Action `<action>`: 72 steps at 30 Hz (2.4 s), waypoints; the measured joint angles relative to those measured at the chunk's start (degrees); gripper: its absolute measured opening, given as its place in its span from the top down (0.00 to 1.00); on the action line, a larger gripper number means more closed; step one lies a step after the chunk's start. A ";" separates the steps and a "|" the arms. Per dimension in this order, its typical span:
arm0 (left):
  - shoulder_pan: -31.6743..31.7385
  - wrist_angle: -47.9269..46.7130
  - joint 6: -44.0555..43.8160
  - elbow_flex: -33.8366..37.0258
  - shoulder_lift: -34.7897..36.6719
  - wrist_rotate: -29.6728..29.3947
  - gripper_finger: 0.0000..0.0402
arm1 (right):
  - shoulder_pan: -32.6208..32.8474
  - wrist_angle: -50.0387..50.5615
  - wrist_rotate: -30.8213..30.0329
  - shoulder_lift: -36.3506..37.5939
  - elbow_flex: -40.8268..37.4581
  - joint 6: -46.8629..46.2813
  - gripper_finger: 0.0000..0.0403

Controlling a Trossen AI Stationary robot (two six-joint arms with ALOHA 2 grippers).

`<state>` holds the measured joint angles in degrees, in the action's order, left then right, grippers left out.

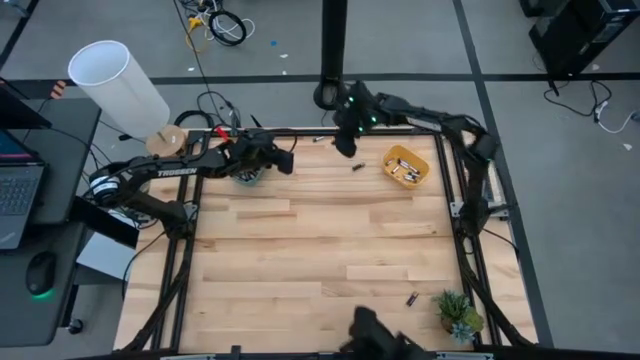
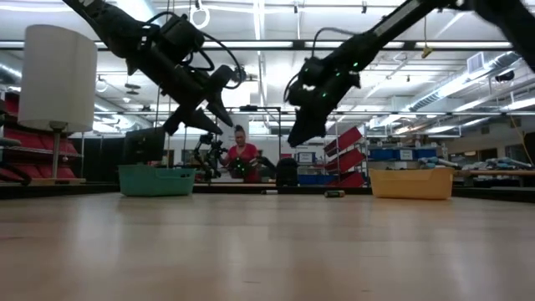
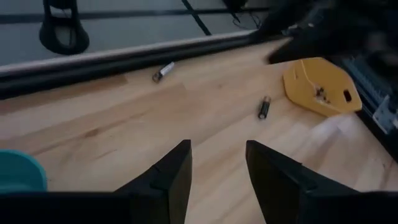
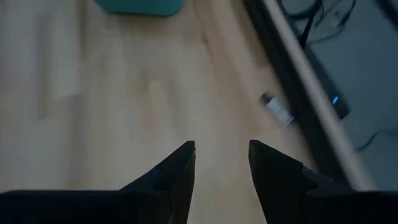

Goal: Sort batteries
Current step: Put the silver battery into the yellow bin

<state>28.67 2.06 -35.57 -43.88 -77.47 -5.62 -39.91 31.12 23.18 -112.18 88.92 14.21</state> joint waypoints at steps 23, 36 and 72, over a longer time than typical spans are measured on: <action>0.17 -0.19 0.76 0.00 -0.19 -6.56 0.59 | -0.95 -7.13 0.47 -19.86 14.50 29.74 0.63; 0.66 -0.20 2.12 0.02 -0.19 -6.56 0.59 | -1.91 -12.07 -1.51 -23.52 14.78 21.29 0.63; 0.66 -0.21 1.92 0.02 -0.19 -6.52 0.59 | -0.71 1.12 1.87 -23.13 27.21 19.79 0.63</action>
<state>29.32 1.85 -33.65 -43.86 -77.67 -12.14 -40.62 32.24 25.05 -135.31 116.12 33.99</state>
